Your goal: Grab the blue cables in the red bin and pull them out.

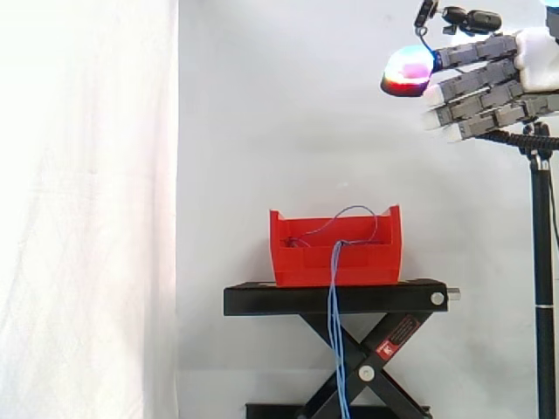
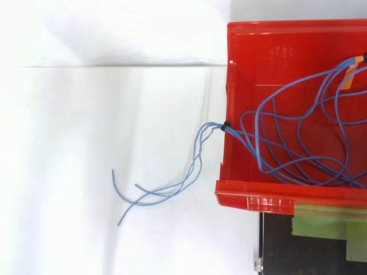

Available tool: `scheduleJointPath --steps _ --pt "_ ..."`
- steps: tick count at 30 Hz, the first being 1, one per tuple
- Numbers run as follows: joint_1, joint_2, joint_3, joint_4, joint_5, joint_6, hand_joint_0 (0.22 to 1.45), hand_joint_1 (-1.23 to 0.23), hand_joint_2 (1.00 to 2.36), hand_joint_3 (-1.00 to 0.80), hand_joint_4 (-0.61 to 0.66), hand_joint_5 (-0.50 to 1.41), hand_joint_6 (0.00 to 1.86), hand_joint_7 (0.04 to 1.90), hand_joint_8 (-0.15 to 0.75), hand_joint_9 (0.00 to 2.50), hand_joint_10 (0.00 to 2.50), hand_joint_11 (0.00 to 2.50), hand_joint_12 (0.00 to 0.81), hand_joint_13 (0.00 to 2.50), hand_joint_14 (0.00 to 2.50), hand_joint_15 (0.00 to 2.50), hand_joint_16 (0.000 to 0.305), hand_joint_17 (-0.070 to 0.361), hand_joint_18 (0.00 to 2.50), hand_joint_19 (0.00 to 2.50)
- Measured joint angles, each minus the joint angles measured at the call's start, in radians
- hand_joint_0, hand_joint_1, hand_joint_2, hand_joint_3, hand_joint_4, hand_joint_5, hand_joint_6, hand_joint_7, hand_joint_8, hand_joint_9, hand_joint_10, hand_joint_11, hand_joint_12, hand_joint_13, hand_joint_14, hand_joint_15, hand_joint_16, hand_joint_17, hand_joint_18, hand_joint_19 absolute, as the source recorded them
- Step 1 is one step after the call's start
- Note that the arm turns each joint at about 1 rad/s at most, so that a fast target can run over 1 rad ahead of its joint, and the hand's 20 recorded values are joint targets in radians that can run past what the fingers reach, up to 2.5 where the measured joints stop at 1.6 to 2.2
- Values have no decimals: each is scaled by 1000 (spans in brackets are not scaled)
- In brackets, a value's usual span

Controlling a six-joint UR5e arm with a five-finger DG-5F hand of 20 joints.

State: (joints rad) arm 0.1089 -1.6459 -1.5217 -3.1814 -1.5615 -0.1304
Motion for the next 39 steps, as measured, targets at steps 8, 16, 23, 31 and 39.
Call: scheduleJointPath --steps 8,16,23,31,39 --pt "0 0 0 -4 3 -75 658 -809 1000 -1000 37 44 2 60 45 0 0 0 314 0 0 0 53 118 0 67" --pt "0 0 0 -11 -2 -158 657 -810 1000 -1000 36 28 2 62 45 0 0 0 311 0 0 2 52 117 0 72" --pt "1 0 0 -12 2 -277 658 -808 1000 -1000 39 28 2 64 54 0 0 0 320 0 0 5 52 117 0 71" --pt "3 -1 -1 -11 26 -316 660 -809 1000 -1000 46 36 2 69 62 0 0 0 323 0 0 6 52 117 0 79" --pt "7 -33 -1 -9 54 -321 660 -807 1000 -1000 63 48 3 82 81 0 0 0 329 0 0 20 52 117 0 78"
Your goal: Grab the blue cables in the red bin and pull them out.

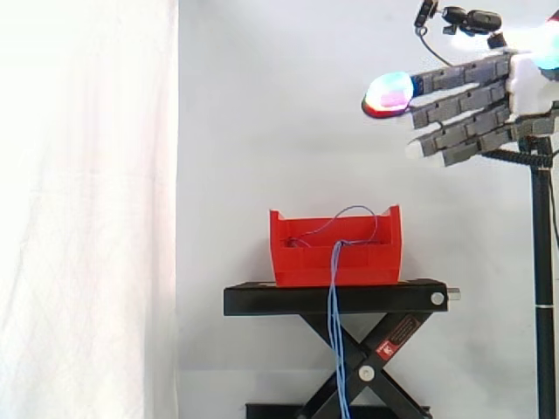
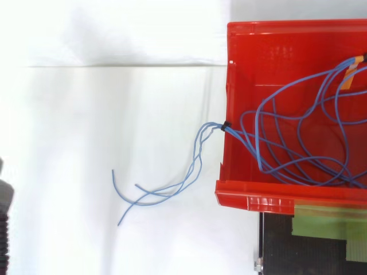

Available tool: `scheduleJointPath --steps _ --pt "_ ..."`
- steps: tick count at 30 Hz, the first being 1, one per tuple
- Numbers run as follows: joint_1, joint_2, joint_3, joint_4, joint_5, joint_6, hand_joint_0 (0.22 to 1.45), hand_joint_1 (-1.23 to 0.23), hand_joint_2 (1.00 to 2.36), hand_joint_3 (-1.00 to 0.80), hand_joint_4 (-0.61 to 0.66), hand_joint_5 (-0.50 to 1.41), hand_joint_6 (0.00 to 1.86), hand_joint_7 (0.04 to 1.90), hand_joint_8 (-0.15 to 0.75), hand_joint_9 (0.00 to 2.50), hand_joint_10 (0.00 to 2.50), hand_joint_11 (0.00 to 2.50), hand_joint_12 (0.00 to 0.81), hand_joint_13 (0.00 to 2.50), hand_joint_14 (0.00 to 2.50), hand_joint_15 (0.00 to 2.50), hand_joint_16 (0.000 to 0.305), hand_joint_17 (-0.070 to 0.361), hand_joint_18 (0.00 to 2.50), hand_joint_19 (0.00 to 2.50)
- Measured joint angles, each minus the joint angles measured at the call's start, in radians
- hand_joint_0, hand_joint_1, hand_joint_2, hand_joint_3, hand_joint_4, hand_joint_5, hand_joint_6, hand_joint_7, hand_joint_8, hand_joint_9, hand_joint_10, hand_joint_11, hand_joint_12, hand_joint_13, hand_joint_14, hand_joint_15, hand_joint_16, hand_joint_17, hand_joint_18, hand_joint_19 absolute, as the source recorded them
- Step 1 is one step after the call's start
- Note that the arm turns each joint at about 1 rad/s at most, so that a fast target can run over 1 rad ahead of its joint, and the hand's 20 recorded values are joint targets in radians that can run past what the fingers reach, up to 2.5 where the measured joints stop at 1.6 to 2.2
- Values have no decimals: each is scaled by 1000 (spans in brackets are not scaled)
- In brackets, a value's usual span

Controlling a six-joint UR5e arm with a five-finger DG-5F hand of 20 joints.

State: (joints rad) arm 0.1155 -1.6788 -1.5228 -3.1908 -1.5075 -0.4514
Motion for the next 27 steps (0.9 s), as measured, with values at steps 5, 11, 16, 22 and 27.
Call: scheduleJointPath --steps 5,11,16,22,27 --pt "-3 -73 0 0 -1 -2 660 -807 1000 -1000 81 75 3 104 97 0 0 0 333 0 0 21 53 119 0 90" --pt "0 -100 1 0 5 -60 663 -807 1000 -1000 114 131 4 129 124 0 0 0 344 0 0 39 53 119 0 107" --pt "1 -102 1 -1 6 -149 670 -825 1000 -1000 157 241 5 144 174 103 0 0 359 51 2 59 55 123 0 127" --pt "-1 -105 0 7 6 -268 688 -863 1000 -1000 220 403 8 257 225 243 0 0 364 126 3 85 54 122 0 141" --pt "0 -146 0 58 19 -399 702 -946 1000 -1000 238 512 11 393 247 356 2 47 368 201 2 80 54 121 72 121"
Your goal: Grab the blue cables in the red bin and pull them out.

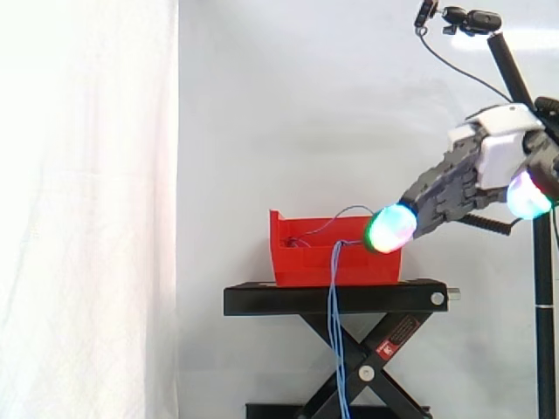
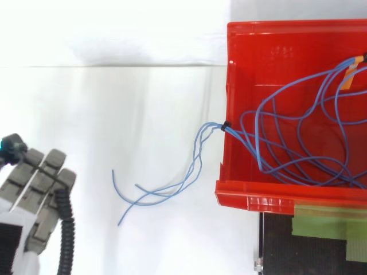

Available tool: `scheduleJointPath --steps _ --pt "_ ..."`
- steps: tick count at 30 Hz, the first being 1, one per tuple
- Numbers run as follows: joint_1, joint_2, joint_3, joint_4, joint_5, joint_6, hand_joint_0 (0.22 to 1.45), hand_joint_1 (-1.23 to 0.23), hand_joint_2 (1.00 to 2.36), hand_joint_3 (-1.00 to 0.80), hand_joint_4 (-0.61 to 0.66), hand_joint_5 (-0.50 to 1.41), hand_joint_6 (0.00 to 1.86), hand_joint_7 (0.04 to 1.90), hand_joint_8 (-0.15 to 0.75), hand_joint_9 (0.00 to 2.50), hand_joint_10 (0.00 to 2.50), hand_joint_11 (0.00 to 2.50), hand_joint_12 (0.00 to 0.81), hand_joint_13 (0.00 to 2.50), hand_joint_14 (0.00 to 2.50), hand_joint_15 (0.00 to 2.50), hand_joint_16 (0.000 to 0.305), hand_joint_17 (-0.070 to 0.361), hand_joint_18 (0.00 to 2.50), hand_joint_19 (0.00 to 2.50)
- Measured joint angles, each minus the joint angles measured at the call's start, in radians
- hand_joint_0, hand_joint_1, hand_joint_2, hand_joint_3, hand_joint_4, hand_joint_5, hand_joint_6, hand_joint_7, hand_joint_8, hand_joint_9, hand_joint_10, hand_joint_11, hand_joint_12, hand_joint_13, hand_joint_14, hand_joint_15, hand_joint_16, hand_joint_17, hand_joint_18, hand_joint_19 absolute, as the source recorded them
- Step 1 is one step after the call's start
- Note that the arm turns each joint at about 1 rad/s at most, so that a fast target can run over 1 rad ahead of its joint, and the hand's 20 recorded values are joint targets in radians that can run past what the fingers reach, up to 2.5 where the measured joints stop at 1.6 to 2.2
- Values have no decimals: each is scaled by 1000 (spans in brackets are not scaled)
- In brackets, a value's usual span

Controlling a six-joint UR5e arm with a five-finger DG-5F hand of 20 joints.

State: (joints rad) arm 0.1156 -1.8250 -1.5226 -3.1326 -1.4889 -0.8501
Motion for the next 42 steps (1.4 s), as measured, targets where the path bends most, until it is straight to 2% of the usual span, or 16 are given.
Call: scheduleJointPath --steps 6,14,16,20,24,29,35,39,42 --pt "1 -72 1 89 13 -156 700 -1017 1000 -1000 225 563 12 486 255 368 1 85 368 201 3 84 53 120 80 120" --pt "-3 -90 0 176 16 -368 689 -1046 1000 -1000 215 610 9 570 254 359 3 101 371 200 3 77 54 121 84 121" --pt "-3 -99 0 193 17 -407 691 -1052 1000 -1000 214 613 11 586 263 402 5 151 370 220 3 83 53 118 125 118" --pt "-3 -138 0 233 22 -498 687 -1048 1000 -1000 209 603 10 578 269 478 12 317 370 285 4 121 48 109 184 124" --pt "-3 -183 -1 288 22 -561 684 -1043 1000 -1000 209 573 10 562 276 526 14 479 370 336 6 161 45 101 210 110" --pt "-6 -223 0 371 24 -659 685 -1040 1000 -1000 210 549 10 529 277 538 16 496 366 345 6 164 43 98 207 100" --pt "-20 -236 1 486 26 -790 688 -1034 1000 -1000 216 543 11 517 276 540 14 490 361 339 8 162 43 96 186 97" --pt "-34 -236 1 548 31 -890 694 -1026 1000 -1000 210 549 11 516 289 686 20 796 366 458 10 272 42 93 262 161" --pt "-40 -238 1 571 37 -970 695 -1027 1000 -1000 209 549 11 516 287 704 21 859 368 520 12 328 40 90 326 201"
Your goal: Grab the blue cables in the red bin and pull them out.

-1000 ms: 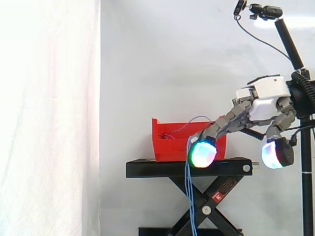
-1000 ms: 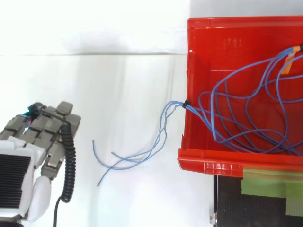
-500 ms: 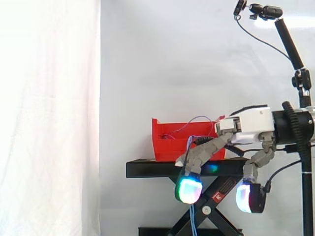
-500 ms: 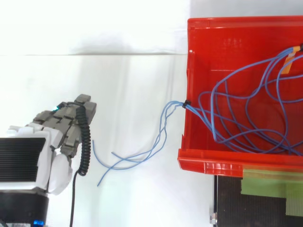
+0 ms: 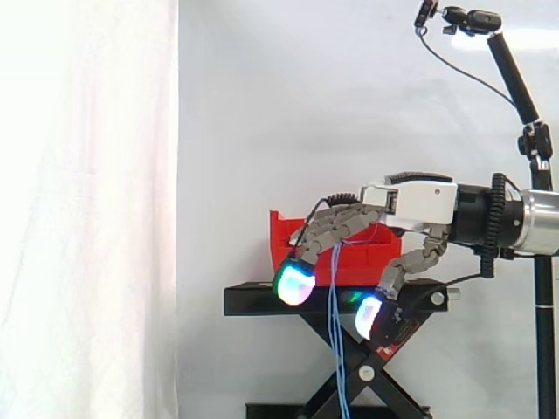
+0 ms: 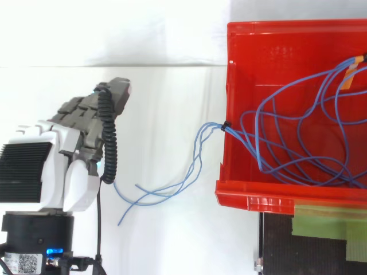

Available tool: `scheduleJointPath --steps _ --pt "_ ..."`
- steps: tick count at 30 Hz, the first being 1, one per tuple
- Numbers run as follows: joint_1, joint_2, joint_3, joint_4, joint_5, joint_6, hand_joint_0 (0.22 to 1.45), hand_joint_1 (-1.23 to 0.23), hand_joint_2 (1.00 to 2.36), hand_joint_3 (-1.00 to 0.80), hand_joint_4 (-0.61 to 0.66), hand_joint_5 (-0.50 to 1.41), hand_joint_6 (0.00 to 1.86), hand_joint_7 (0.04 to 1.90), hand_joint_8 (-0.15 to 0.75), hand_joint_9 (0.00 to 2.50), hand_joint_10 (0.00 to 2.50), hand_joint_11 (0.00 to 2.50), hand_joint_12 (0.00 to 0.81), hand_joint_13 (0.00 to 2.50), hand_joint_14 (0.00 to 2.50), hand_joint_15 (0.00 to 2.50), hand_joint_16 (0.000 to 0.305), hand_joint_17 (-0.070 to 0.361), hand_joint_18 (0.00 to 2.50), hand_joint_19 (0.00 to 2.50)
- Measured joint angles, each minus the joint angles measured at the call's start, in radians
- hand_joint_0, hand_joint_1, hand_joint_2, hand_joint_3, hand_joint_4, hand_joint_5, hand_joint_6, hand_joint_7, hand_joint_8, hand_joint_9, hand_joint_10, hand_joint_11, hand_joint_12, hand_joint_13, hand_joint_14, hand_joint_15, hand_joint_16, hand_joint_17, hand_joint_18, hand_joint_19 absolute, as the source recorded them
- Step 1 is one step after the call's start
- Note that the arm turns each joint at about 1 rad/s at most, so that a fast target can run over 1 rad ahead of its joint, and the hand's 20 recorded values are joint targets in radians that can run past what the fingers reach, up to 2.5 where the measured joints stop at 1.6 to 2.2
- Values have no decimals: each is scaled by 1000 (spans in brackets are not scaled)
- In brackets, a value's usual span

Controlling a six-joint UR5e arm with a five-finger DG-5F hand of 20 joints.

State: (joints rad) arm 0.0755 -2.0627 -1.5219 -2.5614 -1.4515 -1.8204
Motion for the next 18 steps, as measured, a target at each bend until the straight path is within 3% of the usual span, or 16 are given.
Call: scheduleJointPath --steps 7,10,18 --pt "-19 -3 0 -19 6 -163 699 -1018 1000 -1000 221 551 11 512 289 771 22 998 368 824 22 666 40 90 540 369" --pt "-23 -3 0 -16 6 -183 702 -1013 1000 -1000 216 550 12 508 287 790 21 1016 379 905 24 782 41 93 615 462" --pt "-38 -4 1 -10 4 -213 707 -1009 1000 -1000 218 546 12 490 285 778 21 997 388 869 24 741 44 99 621 479"
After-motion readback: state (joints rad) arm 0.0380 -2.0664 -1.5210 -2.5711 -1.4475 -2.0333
